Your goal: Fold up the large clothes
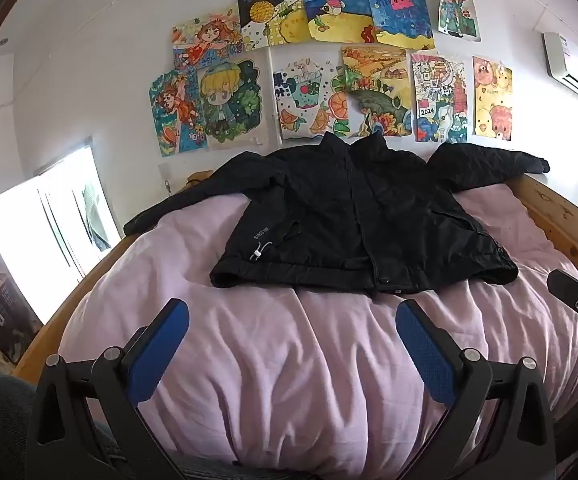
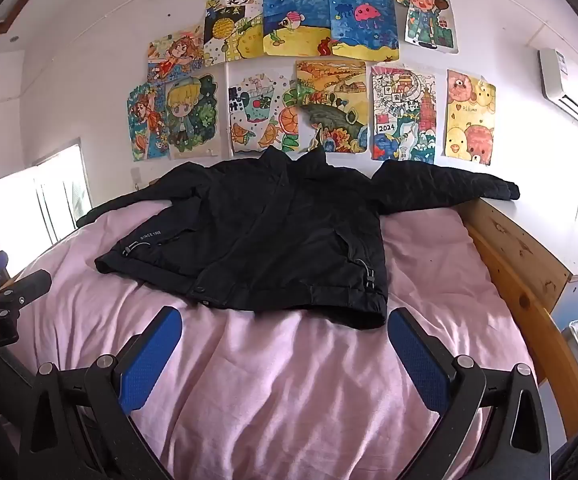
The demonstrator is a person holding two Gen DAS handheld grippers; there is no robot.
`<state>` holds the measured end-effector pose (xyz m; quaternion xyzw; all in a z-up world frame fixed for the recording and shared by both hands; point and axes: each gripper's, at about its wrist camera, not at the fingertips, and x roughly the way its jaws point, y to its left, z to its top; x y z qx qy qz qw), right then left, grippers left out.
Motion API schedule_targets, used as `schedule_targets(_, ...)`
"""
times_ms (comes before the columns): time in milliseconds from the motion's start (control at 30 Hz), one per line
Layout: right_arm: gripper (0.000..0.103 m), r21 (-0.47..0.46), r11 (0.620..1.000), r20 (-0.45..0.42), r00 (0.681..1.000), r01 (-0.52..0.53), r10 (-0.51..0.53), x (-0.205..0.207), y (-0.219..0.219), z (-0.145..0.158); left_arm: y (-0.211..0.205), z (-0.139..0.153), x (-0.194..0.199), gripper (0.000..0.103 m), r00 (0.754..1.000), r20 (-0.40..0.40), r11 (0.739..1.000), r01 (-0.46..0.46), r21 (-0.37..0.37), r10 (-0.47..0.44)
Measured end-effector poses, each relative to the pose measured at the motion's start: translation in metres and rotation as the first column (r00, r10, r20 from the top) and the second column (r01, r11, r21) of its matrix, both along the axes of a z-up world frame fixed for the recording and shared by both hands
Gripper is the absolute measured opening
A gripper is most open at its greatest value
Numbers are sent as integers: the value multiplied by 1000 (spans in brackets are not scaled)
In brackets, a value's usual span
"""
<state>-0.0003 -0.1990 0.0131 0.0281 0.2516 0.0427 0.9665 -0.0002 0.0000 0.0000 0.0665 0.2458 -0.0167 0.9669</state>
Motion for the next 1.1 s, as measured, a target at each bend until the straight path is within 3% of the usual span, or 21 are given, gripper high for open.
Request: schedule_targets(1100, 103, 2, 1000, 2, 1000, 1, -1, -1, -2, -3, 0, 0, 0, 102, 1000, 0, 1000, 0, -7, 0)
